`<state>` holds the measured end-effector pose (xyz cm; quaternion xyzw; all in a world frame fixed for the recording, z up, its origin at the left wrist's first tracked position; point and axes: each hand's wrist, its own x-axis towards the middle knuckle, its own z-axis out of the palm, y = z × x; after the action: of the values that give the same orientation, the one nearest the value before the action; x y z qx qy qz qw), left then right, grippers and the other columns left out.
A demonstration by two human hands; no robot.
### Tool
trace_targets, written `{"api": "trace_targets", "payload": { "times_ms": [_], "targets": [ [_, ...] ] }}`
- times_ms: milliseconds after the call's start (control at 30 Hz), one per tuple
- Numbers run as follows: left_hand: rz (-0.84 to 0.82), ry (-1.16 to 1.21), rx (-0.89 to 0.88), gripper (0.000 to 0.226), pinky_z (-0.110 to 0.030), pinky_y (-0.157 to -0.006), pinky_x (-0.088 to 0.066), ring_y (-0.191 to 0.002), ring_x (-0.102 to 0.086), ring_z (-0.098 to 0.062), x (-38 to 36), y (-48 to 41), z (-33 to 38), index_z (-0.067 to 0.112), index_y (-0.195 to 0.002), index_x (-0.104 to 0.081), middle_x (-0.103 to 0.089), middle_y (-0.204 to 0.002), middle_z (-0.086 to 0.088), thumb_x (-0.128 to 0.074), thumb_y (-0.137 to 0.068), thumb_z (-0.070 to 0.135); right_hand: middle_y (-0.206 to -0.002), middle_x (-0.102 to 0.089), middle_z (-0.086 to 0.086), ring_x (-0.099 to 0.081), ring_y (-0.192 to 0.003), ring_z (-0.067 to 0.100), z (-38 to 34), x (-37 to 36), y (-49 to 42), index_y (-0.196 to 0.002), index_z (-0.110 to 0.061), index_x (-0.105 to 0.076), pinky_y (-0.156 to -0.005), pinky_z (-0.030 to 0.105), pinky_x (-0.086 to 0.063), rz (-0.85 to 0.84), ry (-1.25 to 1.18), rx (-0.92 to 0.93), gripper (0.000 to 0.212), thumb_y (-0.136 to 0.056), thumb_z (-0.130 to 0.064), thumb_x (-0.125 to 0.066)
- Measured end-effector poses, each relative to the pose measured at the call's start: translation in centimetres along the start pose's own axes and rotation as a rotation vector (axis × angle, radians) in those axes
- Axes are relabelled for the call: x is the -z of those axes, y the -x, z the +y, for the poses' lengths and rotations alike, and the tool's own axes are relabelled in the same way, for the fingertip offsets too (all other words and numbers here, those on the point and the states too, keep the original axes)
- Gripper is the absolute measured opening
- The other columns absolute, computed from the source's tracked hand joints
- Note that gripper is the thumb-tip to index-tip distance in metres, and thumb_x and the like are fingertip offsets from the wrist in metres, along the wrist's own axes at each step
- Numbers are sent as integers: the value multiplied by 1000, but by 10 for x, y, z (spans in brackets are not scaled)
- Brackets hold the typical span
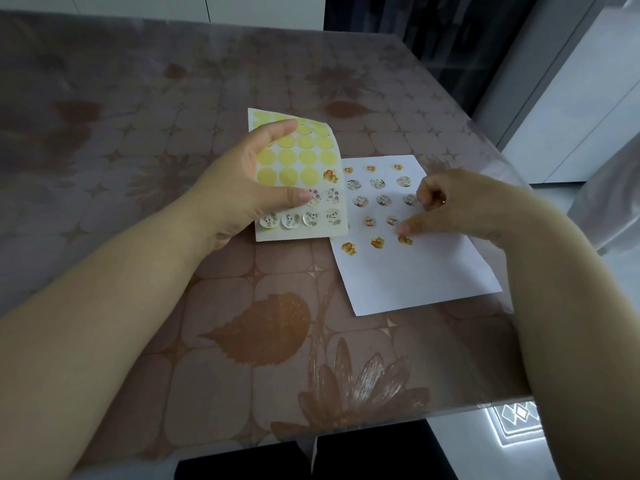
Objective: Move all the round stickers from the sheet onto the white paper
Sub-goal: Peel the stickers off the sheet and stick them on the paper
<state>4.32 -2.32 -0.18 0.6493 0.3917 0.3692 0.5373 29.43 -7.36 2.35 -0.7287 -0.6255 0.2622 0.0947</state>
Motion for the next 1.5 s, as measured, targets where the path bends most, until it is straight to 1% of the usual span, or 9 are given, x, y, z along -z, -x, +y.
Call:
{"api": "trace_targets", "payload": {
  "times_ms": [167,333,433,567,800,967,1100,1233,1500],
  "targets": [
    [-2,-4,-1,85,-36,-102,-46,-120,-55,-11,1,0,0,37,-129,-49,-47,-139,7,-79,-51,21,-63,-48,-7,-44,-63,12,-3,-1,3,-64,-20,-51,-64,26,-36,190,-226,8,34,-73,-48,-69],
    [-25,-38,-4,87,-37,-103,-45,-123,-53,-11,1,-1,-2,37,-132,-48,-48,-139,8,-85,-55,18,-65,-50,-10,-43,-51,-1,-28,-16,4,-76,-25,-56,-47,6,-36,379,-310,282,17,-87,-38,-59],
    [-44,-23,-3,85,-36,-100,-48,-119,-56,-10,0,-2,-2,34,-134,-47,-49,-138,6,-85,-60,13,-83,-50,-14,-49,-62,-1,-37,-28,1,-91,-31,-61,-57,6,-40,445,-283,430,3,-89,-32,-59],
    [-53,-5,-13,83,-36,-96,-51,-117,-58,-11,-2,-1,0,33,-134,-47,-49,-138,5,-83,-63,13,-91,-39,-21,-46,-73,-2,-44,-41,-2,-109,-30,-65,-70,2,-38,492,-229,467,25,-84,-34,-65],
    [-36,-40,-36,82,-37,-103,-45,-123,-52,-11,-2,-1,0,36,-131,-51,-49,-138,6,-85,-59,19,-90,-41,-20,-44,-81,-5,-47,-43,-2,-87,-34,-67,-76,1,-35,495,-215,496,14,-78,-24,-73],
    [-52,-5,-38,76,-39,-103,-45,-125,-52,-15,0,-1,0,35,-129,-52,-50,-138,4,-82,-61,17,-95,-42,-22,-44,-84,-7,-46,-40,-2,-107,-31,-66,-75,-2,-33,438,-212,465,35,-73,-33,-75],
    [-45,11,-40,73,-38,-99,-48,-121,-56,-15,-1,1,2,36,-128,-53,-49,-137,3,-78,-63,14,-104,-50,-11,-46,-87,-8,-47,-40,-1,-106,-31,-67,-66,-3,-37,380,-272,456,30,-76,-30,-73],
    [-43,5,-54,72,-35,-93,-53,-115,-59,-22,0,2,4,32,-130,-52,-52,-132,-4,-78,-67,8,-99,-51,-16,-48,-87,-6,-48,-42,-2,-100,-38,-64,-73,-1,-36,377,-287,460,22,-81,-29,-69],
    [-46,-86,-82,61,-31,-102,-46,-120,-53,-3,-2,3,6,31,-126,-57,-55,-131,12,-76,-74,6,-88,-54,-21,-50,-75,-6,-45,-40,-3,-81,-49,-62,-72,7,-38,450,-312,479,20,-84,-30,-66]
  ]
}}
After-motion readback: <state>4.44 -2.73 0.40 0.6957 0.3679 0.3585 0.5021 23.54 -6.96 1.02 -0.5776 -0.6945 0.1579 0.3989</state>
